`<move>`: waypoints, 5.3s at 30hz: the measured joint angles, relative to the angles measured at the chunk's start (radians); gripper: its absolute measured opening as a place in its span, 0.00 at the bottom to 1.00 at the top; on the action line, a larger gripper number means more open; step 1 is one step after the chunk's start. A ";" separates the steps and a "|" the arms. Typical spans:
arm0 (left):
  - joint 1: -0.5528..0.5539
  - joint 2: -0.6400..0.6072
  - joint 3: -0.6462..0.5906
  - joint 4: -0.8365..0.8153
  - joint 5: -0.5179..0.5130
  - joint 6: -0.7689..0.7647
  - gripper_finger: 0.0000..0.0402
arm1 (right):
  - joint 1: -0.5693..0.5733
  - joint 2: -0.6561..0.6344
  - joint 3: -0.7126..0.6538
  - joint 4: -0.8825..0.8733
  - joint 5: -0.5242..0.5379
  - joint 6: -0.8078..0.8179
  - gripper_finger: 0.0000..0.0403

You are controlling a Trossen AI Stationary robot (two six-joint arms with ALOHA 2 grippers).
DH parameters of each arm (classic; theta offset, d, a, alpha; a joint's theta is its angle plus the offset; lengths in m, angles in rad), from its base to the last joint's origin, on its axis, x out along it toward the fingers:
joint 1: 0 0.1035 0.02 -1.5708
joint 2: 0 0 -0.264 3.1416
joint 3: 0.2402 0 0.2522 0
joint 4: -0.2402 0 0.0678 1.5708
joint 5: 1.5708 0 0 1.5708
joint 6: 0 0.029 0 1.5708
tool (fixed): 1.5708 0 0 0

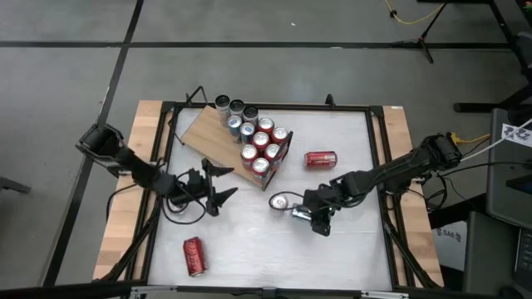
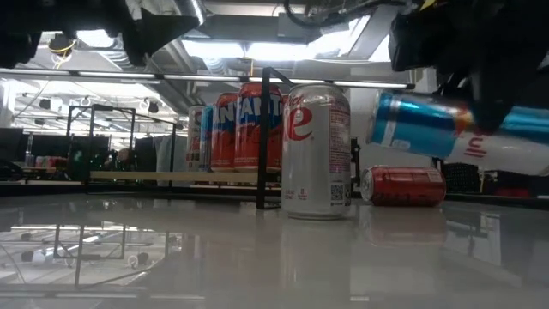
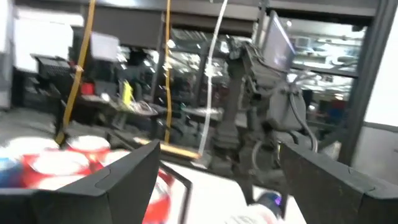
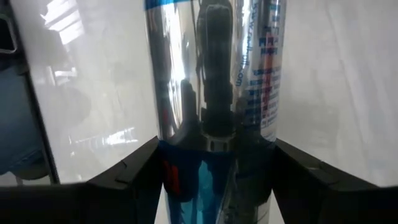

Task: Pick and place cans onto a shelf
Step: Put the blue and white soda can on the shelf aligned with the other blue and white soda cans

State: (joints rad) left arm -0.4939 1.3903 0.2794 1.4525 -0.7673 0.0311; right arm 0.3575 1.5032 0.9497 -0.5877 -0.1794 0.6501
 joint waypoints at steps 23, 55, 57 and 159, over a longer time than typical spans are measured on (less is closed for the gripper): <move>-0.060 0.208 0.363 -0.668 0.051 -0.292 0.81 | 0.107 0.207 0.000 0.362 0.080 0.135 0.59; -0.022 0.485 0.451 -0.667 0.052 -0.448 0.81 | 0.107 0.241 0.000 0.360 0.118 0.235 0.59; -0.023 0.485 0.451 -0.667 0.052 -0.448 0.81 | 0.107 0.241 0.000 0.360 0.119 0.235 0.59; 0.061 0.473 0.450 -0.904 0.498 -0.730 0.81 | 0.348 0.229 0.000 0.234 0.321 0.676 0.87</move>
State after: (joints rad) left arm -0.4333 1.8633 0.7296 0.5488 -0.2693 -0.6987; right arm 0.7053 1.7317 0.9497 -0.3541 0.1411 1.3264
